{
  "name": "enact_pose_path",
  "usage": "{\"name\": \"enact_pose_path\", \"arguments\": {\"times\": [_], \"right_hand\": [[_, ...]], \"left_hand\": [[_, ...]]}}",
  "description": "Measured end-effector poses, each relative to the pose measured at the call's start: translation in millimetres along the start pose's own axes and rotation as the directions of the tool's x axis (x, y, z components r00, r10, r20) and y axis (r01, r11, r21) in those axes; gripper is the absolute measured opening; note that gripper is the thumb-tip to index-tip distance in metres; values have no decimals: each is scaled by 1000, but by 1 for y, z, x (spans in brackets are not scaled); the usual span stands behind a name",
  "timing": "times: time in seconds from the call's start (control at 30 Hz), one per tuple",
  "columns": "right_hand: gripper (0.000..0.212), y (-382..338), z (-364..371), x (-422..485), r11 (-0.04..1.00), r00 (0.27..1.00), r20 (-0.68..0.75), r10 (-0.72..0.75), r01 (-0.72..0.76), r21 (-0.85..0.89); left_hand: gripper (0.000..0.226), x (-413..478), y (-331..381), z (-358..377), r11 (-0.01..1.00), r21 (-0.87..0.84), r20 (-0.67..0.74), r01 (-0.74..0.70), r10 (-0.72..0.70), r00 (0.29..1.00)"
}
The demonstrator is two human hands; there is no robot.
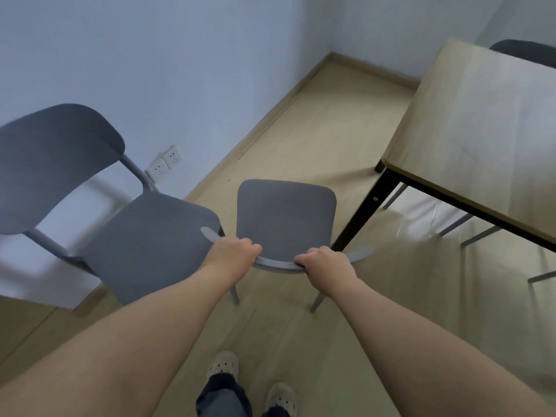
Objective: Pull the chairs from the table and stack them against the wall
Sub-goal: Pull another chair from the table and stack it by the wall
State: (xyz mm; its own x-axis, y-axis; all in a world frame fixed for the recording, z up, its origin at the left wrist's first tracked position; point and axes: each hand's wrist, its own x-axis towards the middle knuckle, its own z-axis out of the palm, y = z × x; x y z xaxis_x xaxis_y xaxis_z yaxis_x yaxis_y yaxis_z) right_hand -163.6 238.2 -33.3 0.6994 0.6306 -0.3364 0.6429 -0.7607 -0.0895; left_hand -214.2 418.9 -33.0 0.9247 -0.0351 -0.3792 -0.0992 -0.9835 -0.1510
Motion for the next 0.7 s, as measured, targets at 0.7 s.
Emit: {"name": "enact_pose_path", "arguments": {"times": [0.7], "right_hand": [[30,61,-120,216,979,979,23,202,-202,17]], "left_hand": [[22,217,-140,-112,988,119,-102,-101,113,988]]}}
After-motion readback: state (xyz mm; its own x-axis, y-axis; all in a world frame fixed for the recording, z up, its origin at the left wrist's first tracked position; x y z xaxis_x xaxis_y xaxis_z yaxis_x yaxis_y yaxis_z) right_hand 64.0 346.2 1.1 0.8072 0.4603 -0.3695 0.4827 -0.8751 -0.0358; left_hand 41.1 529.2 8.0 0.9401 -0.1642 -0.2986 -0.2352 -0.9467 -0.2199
